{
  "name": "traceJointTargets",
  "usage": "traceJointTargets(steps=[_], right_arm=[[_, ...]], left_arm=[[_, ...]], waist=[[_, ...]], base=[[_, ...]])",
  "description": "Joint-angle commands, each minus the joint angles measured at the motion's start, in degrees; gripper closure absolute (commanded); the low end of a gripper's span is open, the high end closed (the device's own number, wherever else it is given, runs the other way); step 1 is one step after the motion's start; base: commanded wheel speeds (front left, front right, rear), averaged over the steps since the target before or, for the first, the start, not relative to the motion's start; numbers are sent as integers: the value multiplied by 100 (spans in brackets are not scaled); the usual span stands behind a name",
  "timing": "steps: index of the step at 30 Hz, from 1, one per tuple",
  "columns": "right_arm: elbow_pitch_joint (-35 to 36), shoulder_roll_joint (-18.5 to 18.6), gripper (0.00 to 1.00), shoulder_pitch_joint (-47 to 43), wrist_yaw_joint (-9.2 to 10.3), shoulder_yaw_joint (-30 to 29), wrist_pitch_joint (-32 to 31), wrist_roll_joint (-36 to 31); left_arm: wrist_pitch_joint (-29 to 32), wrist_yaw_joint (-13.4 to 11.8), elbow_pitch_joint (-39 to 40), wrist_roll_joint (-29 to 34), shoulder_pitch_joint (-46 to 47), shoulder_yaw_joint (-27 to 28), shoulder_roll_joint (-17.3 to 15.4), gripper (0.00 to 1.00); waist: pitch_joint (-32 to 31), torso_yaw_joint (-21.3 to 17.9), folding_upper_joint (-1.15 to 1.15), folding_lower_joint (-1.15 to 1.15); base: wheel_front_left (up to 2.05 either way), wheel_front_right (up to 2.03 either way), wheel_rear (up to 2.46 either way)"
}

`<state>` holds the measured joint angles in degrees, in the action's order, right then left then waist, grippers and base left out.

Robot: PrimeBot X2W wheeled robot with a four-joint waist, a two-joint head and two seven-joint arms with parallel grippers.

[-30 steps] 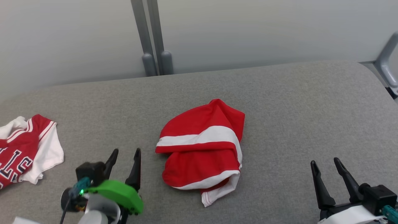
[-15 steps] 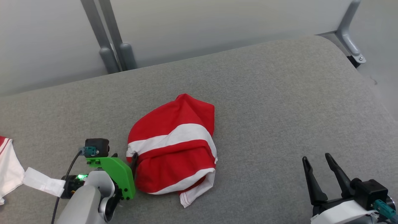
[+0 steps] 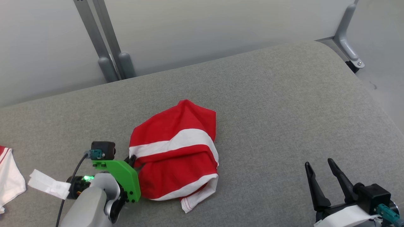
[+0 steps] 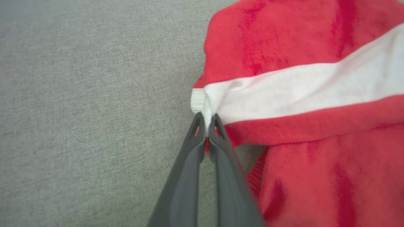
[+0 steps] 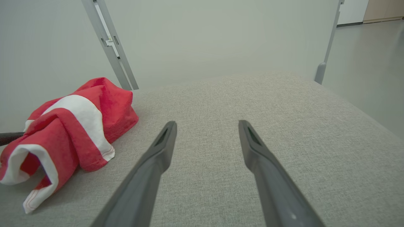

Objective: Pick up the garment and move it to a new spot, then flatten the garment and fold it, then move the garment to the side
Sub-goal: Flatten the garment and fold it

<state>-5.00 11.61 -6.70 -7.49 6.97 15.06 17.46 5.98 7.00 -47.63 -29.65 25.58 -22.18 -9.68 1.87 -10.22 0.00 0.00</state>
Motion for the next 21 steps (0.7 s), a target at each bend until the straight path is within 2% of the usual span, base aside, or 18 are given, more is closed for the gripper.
traceJointTargets(steps=[1, 11, 17, 21], right_arm=[[-14, -24, 0, 2, 0, 11, 17, -1], [-28, -39, 0, 47, 0, 155, 17, 114], [-27, -1, 0, 90, 0, 157, 17, 145], [-21, -74, 0, 60, 0, 68, 17, 137]], left_arm=[[-82, 9, 32, -80, 173, 26, -12, 100], [208, -7, 632, -285, 1294, 3, 265, 100], [103, -266, 891, -159, 2256, -16, 460, 100], [-245, -609, 952, -39, 2522, 21, 532, 100]], waist=[[-33, 3, 0, 0], [-151, -195, 0, 0], [-104, -393, 0, 0], [-76, -480, 0, 0]], base=[[0, 0, 0], [0, 0, 0], [0, 0, 0], [0, 0, 0]])
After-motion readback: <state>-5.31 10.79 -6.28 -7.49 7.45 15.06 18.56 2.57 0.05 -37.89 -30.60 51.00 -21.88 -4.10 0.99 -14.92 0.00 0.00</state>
